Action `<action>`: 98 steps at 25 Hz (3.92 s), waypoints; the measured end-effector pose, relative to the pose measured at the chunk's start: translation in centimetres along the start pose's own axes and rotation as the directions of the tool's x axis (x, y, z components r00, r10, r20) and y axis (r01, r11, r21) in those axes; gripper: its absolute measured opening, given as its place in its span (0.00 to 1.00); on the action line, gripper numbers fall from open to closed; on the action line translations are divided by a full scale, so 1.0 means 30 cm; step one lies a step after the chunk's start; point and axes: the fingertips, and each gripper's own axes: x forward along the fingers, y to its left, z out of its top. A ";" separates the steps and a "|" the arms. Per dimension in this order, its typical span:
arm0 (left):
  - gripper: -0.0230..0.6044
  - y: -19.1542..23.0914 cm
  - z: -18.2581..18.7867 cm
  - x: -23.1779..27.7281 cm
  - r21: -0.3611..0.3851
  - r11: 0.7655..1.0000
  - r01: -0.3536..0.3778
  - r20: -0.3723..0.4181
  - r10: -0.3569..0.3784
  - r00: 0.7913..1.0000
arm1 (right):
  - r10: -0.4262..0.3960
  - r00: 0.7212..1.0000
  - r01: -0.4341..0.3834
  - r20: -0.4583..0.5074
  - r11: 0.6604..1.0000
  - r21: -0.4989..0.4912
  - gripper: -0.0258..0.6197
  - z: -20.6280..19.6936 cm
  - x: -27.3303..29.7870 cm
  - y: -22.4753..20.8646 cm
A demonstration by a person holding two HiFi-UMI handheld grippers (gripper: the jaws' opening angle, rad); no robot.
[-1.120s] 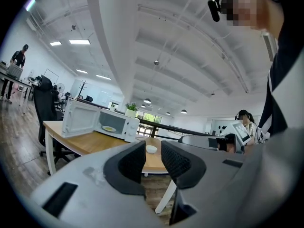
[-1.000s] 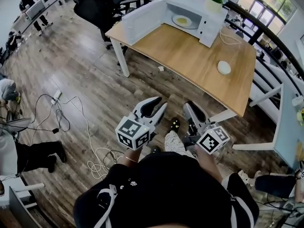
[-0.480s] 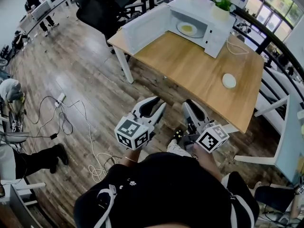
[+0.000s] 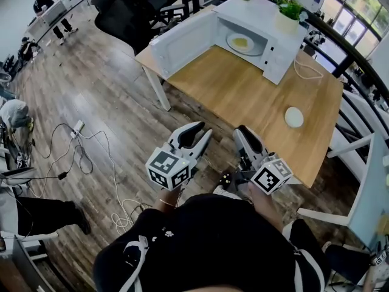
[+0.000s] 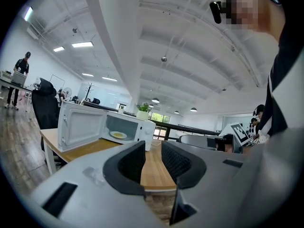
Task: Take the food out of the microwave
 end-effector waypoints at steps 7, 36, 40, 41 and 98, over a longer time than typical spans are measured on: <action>0.17 0.012 0.005 0.101 0.017 1.000 -0.003 -0.029 0.003 1.000 | 0.005 1.000 -0.005 0.017 0.999 0.038 0.19 0.044 0.022 -0.088; 0.17 0.031 -0.011 0.376 0.028 0.999 -0.037 -0.080 0.039 0.996 | 0.000 0.999 -0.004 0.034 0.993 0.120 0.19 0.173 0.040 -0.363; 0.17 0.038 -0.005 0.386 0.035 0.998 -0.043 -0.082 0.045 0.996 | 0.008 0.999 -0.013 0.038 0.990 0.137 0.19 0.170 0.049 -0.384; 0.17 0.044 -0.004 0.389 0.034 0.998 -0.046 -0.082 0.049 0.995 | 0.012 0.999 -0.017 0.038 0.990 0.141 0.19 0.169 0.054 -0.388; 0.27 1.080 0.029 1.426 0.011 0.978 0.208 -0.355 -0.191 0.915 | -0.603 0.794 0.602 0.069 0.797 0.037 0.27 0.392 0.902 -1.162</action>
